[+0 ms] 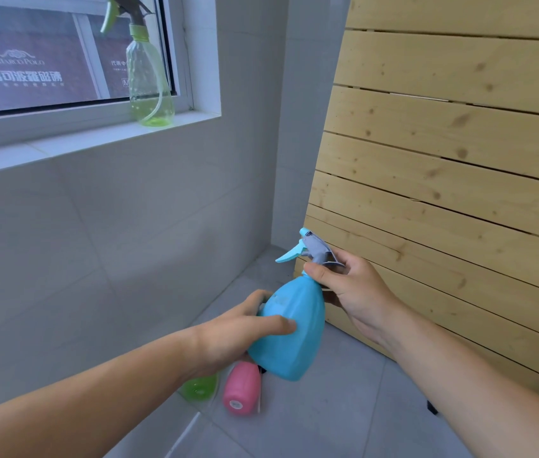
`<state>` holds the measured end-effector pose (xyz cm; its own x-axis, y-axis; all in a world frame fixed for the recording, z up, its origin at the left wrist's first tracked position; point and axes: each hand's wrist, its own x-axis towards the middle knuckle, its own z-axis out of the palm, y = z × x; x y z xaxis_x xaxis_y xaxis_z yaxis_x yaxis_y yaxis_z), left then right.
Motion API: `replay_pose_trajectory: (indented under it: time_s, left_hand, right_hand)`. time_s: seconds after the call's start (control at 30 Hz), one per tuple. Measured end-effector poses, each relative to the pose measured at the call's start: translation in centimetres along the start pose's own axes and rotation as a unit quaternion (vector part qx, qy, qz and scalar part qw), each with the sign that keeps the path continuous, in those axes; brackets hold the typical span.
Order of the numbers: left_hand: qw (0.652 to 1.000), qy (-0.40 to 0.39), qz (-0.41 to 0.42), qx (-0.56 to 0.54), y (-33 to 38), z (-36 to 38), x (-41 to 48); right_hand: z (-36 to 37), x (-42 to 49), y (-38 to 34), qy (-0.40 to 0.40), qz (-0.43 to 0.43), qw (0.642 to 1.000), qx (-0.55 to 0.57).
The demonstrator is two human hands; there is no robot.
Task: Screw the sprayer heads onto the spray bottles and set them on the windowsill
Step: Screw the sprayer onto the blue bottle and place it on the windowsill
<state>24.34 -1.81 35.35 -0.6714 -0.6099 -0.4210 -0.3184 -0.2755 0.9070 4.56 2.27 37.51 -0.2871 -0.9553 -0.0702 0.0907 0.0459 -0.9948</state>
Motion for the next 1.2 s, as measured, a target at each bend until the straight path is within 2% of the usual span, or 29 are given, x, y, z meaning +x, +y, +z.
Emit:
replay_pose_trajectory:
  time_s: [0.1, 0.27, 0.33, 0.43, 0.5, 0.6, 0.77, 0.83, 0.93, 0.97, 1.03, 1.1, 1.13, 1.2]
  left_hand:
    - [1.000, -0.001, 0.008, 0.028, 0.1, 0.1, 0.0]
    - [0.995, 0.048, 0.030, 0.088, 0.3, 0.6, 0.0]
    - [0.997, 0.039, 0.025, 0.059, 0.2, 0.9, 0.0]
    - [0.998, 0.008, -0.006, -0.062, 0.2, 0.7, 0.2]
    - [0.997, -0.007, -0.008, -0.082, 0.1, 0.3, 0.2]
    - [0.999, -0.009, -0.006, -0.048, 0.0, 0.1, 0.0]
    - [0.997, 0.059, 0.010, 0.044, 0.6, 0.8, -0.2]
    - [0.999, 0.030, 0.009, 0.011, 0.6, 0.7, -0.1]
    - [0.993, -0.041, -0.017, -0.114, 0.6, 0.2, -0.3]
    - [0.992, -0.052, -0.013, -0.116, 0.5, -0.1, -0.3]
    - [0.998, -0.027, 0.011, -0.062, 0.7, -0.2, -0.3]
    - [0.999, 0.033, 0.030, 0.007, 0.9, 0.0, -0.3]
    - [0.998, 0.050, 0.035, 0.017, 0.8, 0.0, -0.3]
    - [0.999, 0.022, 0.033, -0.024, 0.6, 0.2, -0.1]
  right_hand:
    - [0.1, 0.1, 0.2, 0.004, 0.004, 1.000, 0.008]
    - [0.4, 0.3, 0.5, 0.013, 0.022, 0.999, 0.027]
    - [0.4, 0.3, 0.6, 0.021, 0.031, 0.998, 0.045]
    - [0.4, 0.3, 0.6, 0.016, 0.035, 0.998, 0.055]
    - [0.4, 0.2, 0.6, 0.003, 0.033, 0.998, 0.054]
    - [0.8, 0.0, 0.6, -0.006, 0.033, 0.998, 0.050]
    - [1.1, 0.0, 0.5, 0.002, 0.034, 0.998, 0.059]
    - [1.2, -0.1, 0.3, 0.008, 0.037, 0.997, 0.065]
    - [1.1, -0.1, 0.0, 0.008, 0.039, 0.996, 0.078]
    - [1.0, -0.2, -0.1, 0.007, 0.039, 0.996, 0.083]
    - [0.9, -0.2, -0.1, 0.003, 0.035, 0.996, 0.086]
    - [0.9, -0.3, -0.2, 0.003, 0.029, 0.996, 0.080]
    - [0.8, -0.3, -0.2, 0.003, 0.027, 0.996, 0.080]
    - [0.8, -0.2, -0.4, -0.002, 0.031, 0.995, 0.093]
